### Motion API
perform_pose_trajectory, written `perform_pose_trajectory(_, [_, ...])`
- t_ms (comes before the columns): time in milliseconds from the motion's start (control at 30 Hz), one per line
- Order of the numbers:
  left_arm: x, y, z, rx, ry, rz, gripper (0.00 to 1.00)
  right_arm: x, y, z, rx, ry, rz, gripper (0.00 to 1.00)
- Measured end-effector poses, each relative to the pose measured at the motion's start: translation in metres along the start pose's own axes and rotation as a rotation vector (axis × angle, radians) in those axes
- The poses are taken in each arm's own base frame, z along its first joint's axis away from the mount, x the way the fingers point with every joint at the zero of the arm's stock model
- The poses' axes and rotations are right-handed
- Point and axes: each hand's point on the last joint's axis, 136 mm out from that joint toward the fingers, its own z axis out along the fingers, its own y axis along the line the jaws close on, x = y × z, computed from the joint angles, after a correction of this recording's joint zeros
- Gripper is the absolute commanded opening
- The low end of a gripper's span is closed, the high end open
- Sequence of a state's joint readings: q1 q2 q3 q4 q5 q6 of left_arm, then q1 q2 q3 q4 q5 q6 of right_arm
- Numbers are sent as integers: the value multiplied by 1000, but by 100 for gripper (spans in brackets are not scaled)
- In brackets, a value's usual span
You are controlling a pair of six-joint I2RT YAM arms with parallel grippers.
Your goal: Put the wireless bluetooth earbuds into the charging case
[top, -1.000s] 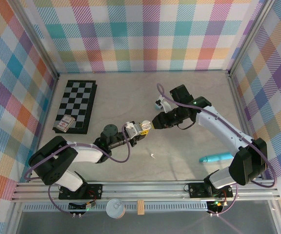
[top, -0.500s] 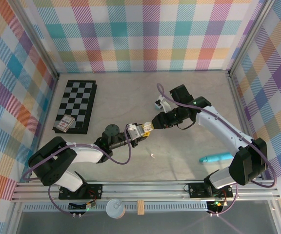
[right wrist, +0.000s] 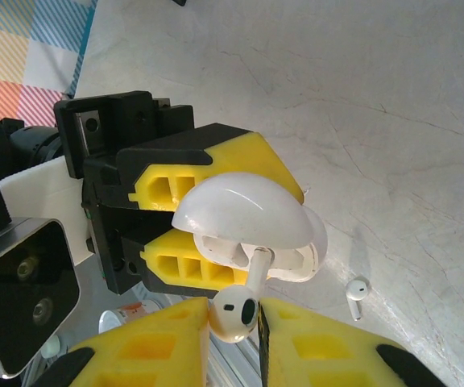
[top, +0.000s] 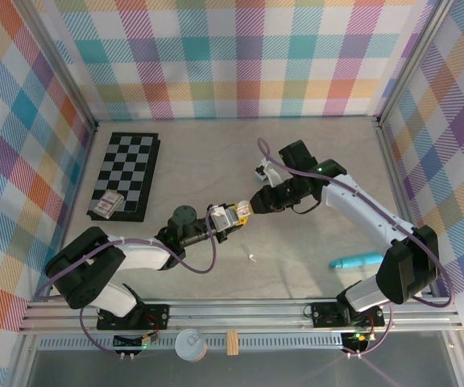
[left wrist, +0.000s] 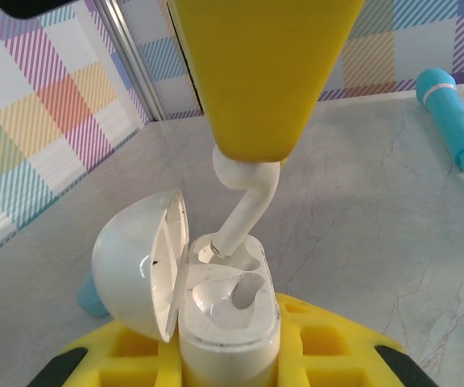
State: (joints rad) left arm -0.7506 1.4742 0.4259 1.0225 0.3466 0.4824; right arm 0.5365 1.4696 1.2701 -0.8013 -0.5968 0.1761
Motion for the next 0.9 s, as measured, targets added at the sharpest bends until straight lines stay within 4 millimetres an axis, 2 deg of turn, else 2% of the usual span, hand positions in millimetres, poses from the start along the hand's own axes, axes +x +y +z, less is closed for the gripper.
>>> perform_pose_trajectory(233, [-9, 4, 1, -9, -21, 18, 3, 1, -1, 3, -5, 10, 8, 23])
perform_pose_trajectory(500, [-10, 4, 2, -10, -22, 26, 3, 1, -1, 3, -7, 12, 9, 24])
perform_pose_trajectory(633, [-8, 10, 2, -41, -10, 26, 3, 0, -6, 5, 13, 6, 11, 31])
perform_pose_trajectory(767, [-1, 17, 4, -85, 1, 29, 3, 3, -21, 7, 78, -4, 29, 38])
perform_pose_trajectory(900, [9, 20, 4, -110, 18, 22, 3, 4, -31, -8, 141, -69, 26, 52])
